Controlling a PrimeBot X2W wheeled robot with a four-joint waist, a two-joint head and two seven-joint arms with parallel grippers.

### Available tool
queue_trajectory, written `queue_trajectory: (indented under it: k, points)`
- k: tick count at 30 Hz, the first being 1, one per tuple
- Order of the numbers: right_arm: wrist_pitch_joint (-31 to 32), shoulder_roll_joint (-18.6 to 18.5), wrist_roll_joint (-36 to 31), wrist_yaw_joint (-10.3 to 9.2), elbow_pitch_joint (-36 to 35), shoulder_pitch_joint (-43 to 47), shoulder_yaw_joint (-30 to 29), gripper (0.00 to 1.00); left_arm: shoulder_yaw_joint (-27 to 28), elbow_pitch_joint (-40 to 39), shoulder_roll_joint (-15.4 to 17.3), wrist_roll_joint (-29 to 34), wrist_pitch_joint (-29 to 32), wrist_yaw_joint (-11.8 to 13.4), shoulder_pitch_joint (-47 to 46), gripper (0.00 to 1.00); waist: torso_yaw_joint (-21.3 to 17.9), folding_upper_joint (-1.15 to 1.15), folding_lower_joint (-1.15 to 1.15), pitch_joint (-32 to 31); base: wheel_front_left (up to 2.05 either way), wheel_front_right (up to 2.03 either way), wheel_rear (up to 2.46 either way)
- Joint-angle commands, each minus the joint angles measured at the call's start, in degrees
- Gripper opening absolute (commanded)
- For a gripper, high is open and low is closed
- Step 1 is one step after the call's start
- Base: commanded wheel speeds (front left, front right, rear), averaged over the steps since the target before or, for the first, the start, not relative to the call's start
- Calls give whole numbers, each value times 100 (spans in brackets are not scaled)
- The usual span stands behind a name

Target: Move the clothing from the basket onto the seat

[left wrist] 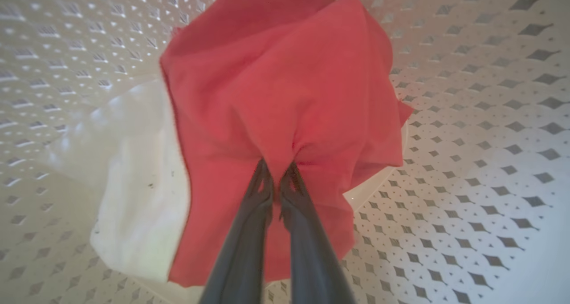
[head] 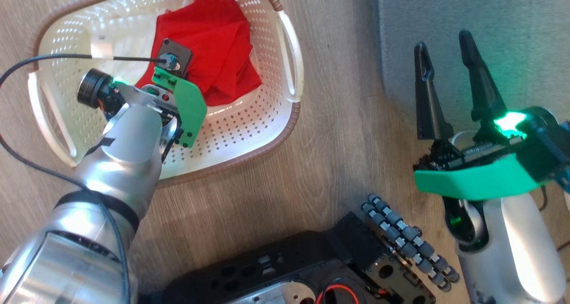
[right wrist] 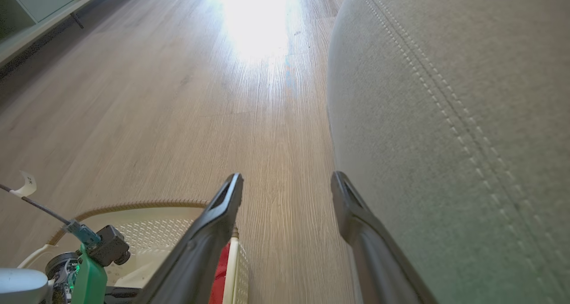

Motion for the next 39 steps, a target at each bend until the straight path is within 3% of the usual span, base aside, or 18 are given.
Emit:
queue_trajectory:
  k: [1,7,19,30,39]
  points:
    - [-54,9,71,14,-60,129,151,100,110,-55,102,-82,-58,-2,310,0,-75,0,0,-153,0,0,0]
    - [-54,9,358,14,386,-251,263,100,352,-53,171,-394,-279,-17,604,0,-184,0,0,-617,0,0,0]
    - [-54,9,225,14,1404,-365,413,100,410,-330,90,-577,-997,-10,1681,0,200,0,0,-2528,0,0,0]
    - [-54,9,-20,14,1983,169,217,100,1295,-2867,232,-368,-1005,309,3000,0,719,0,0,-4083,0,0,0]
    - [-54,9,-159,14,2309,665,202,100,2306,-4883,135,92,-1005,283,3967,0,1058,0,0,-5077,0,0,0]
